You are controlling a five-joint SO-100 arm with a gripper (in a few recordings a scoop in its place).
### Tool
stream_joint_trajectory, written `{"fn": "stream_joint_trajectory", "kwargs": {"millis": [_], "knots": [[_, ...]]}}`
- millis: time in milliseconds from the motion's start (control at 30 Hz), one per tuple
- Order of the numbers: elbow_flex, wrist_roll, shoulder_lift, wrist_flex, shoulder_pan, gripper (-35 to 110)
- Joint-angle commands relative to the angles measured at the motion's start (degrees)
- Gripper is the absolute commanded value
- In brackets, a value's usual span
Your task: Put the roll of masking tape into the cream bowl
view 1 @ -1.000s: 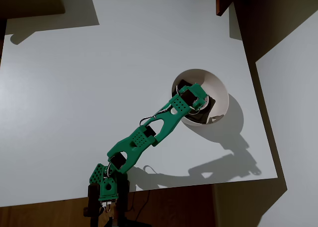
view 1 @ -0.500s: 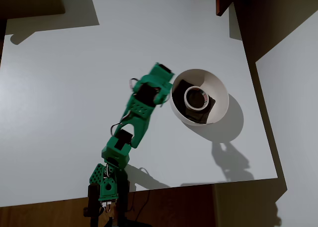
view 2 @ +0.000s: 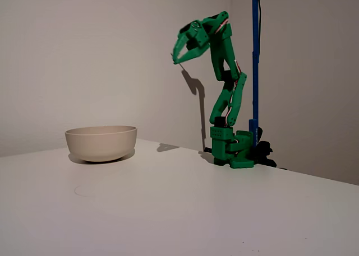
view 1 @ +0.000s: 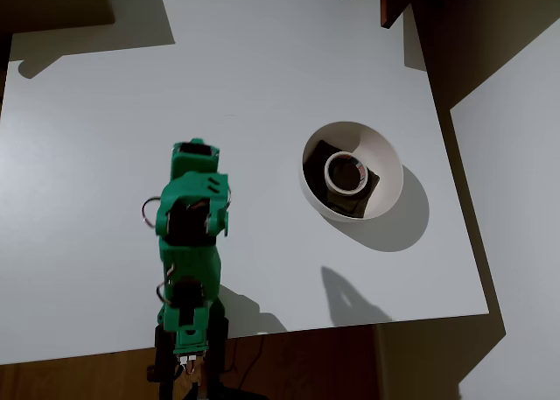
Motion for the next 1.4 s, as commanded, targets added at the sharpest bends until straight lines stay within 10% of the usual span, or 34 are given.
{"fn": "stream_joint_trajectory", "kwargs": {"millis": [0, 833, 1367], "knots": [[20.3, -0.9, 15.6, -5.6, -5.0, -8], [88.1, -4.1, 43.9, -36.5, -6.2, -8], [109.6, -7.9, 67.4, -33.0, -5.1, -8]]}}
